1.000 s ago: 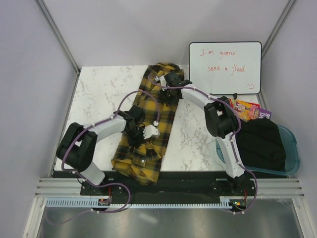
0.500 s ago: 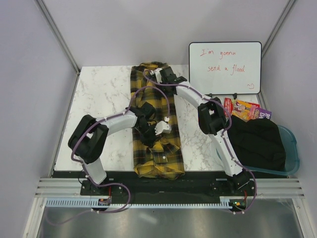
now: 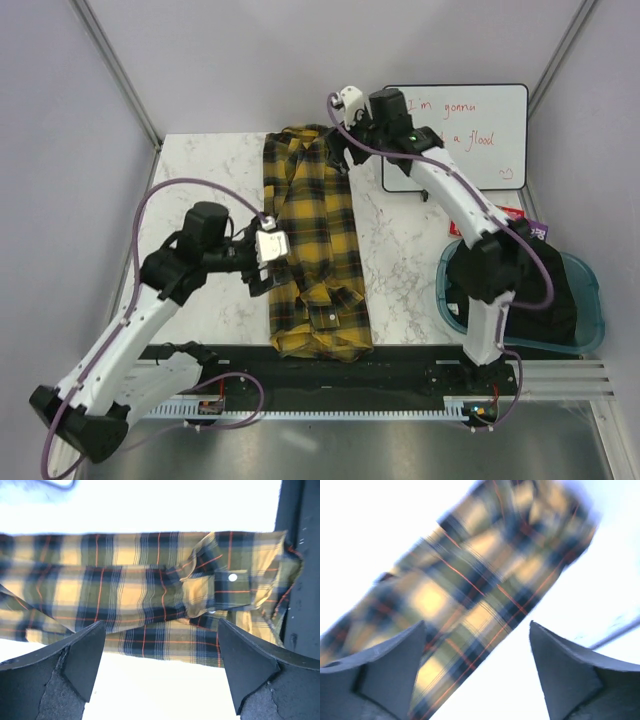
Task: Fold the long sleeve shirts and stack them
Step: Fold the shirt
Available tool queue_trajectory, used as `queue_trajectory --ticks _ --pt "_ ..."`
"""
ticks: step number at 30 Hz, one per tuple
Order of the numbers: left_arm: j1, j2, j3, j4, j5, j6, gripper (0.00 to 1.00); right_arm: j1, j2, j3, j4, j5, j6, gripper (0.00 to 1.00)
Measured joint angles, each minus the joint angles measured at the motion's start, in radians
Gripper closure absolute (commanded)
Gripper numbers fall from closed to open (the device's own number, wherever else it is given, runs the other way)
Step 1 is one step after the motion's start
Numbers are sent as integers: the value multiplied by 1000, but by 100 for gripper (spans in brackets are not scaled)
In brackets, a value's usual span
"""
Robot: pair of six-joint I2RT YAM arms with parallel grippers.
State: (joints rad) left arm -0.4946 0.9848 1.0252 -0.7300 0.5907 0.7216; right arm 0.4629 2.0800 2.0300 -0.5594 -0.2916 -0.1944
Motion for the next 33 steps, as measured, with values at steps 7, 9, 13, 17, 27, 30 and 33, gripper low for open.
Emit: queue_trajectory --ticks 7,9,13,17,27,30,33 --pt "0 -73 -147 -6 21 65 12 11 -445 -295 36 -198 7 35" --pt "0 -35 -208 -5 22 97 19 13 -462 -401 40 -274 51 39" --pt "0 -9 -332 16 22 116 34 13 -404 -703 66 -341 147 44" --pt "1 21 -379 63 15 105 39 16 -369 -934 21 -342 203 43" --pt "17 92 -380 168 24 50 42 54 -439 -1022 73 -381 225 48" --pt "18 77 -409 199 50 50 45 81 -439 -1033 88 -385 226 58" --pt "15 72 -430 211 74 51 45 101 -426 -1035 96 -386 225 62"
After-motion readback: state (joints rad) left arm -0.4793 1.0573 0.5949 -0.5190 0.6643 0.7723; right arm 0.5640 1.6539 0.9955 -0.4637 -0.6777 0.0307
